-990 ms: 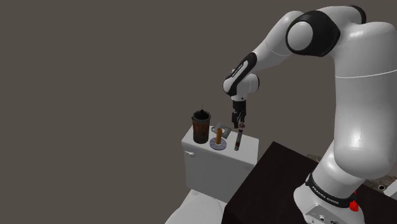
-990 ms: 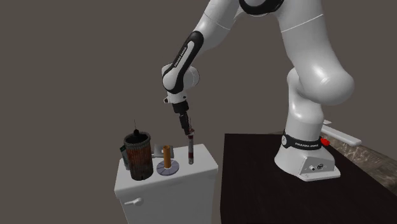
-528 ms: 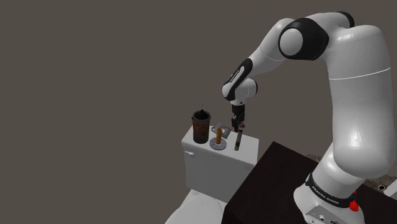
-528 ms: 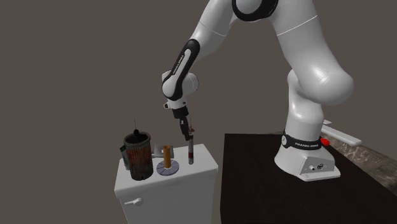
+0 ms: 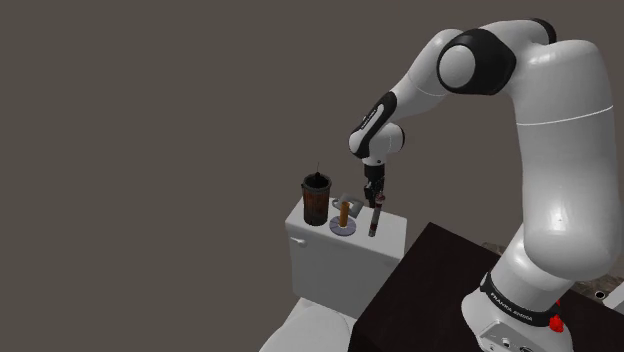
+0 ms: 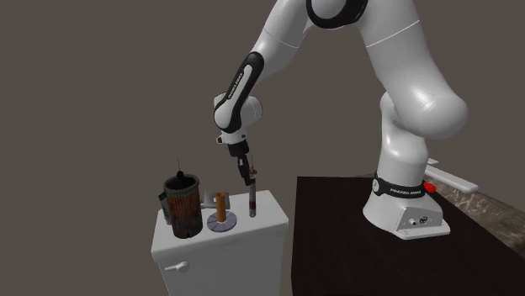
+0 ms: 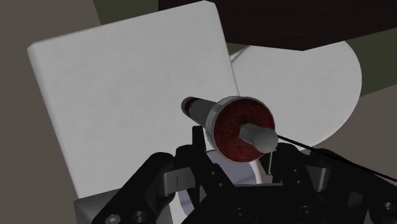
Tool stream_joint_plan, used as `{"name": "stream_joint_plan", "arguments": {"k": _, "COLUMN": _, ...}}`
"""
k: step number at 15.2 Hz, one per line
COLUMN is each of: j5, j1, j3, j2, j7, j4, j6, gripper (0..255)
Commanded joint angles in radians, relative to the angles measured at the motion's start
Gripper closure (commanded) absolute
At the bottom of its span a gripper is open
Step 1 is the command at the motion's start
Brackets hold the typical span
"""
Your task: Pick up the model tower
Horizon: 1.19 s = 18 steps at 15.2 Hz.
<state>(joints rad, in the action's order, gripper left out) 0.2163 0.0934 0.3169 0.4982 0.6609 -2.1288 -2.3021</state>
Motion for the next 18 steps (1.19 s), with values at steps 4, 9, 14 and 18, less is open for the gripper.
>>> {"name": "stream_joint_plan", "arguments": {"k": 4, "j5": -0.014, "j1": -0.009, "j3": 0.009, "j2": -0.037, "j7": -0.011, "j4": -0.011, "j6": 0.025, "gripper": 255}}
{"name": "stream_joint_plan", "arguments": {"k": 9, "j5": -0.040, "j1": -0.020, "j3": 0.025, "j2": -0.095, "j7": -0.027, "j4": -0.016, "j6": 0.075, "gripper": 255}}
{"name": "stream_joint_plan", "arguments": {"k": 14, "j5": -0.065, "j1": -0.030, "j3": 0.038, "j2": -0.150, "j7": -0.044, "j4": -0.014, "j6": 0.128, "gripper": 255}}
{"name": "stream_joint_plan", "arguments": {"k": 18, "j5": -0.076, "j1": -0.033, "j3": 0.043, "j2": -0.173, "j7": -0.051, "j4": -0.012, "j6": 0.151, "gripper": 255}}
